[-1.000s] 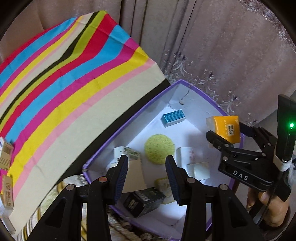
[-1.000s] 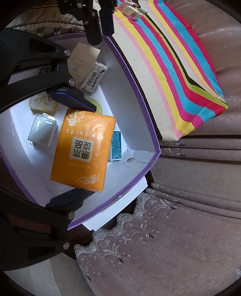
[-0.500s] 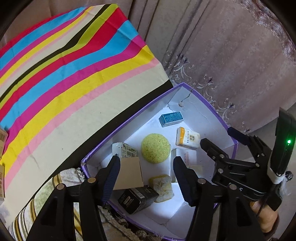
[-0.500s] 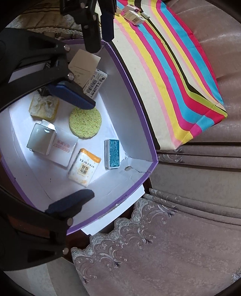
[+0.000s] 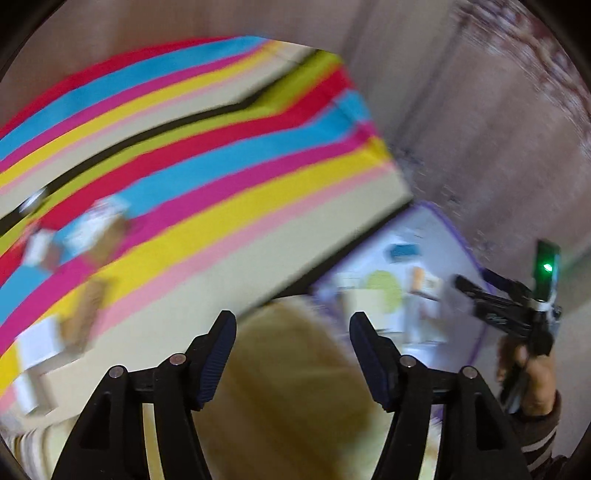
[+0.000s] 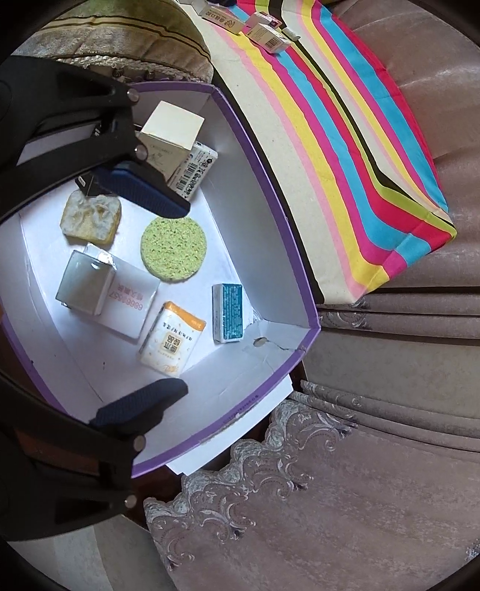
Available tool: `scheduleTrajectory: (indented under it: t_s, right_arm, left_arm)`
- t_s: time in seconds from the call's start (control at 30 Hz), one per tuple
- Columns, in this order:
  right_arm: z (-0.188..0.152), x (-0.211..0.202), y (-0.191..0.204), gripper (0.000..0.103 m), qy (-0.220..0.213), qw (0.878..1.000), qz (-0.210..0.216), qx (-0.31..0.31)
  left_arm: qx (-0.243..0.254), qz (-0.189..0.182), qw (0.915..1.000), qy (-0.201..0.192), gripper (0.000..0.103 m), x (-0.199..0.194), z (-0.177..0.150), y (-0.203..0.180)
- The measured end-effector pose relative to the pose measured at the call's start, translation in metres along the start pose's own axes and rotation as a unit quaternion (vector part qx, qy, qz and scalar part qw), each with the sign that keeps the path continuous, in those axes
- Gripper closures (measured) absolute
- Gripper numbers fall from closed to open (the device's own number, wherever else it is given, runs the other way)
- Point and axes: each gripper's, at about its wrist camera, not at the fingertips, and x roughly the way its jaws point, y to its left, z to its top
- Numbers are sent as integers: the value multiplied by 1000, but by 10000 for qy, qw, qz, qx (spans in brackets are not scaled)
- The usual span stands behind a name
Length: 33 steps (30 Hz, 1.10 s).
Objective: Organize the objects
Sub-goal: 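Move both grippers back over the table, left still holding the white cube box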
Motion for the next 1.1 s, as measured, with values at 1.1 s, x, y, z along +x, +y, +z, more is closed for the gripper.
scheduleTrajectory:
  t_s: [1.1]
  right_arm:
    - [20, -43, 299, 3, 88, 9178, 2298, -3237]
  left_arm:
    - [-2295, 1387, 9619, 539, 61, -21, -91, 250]
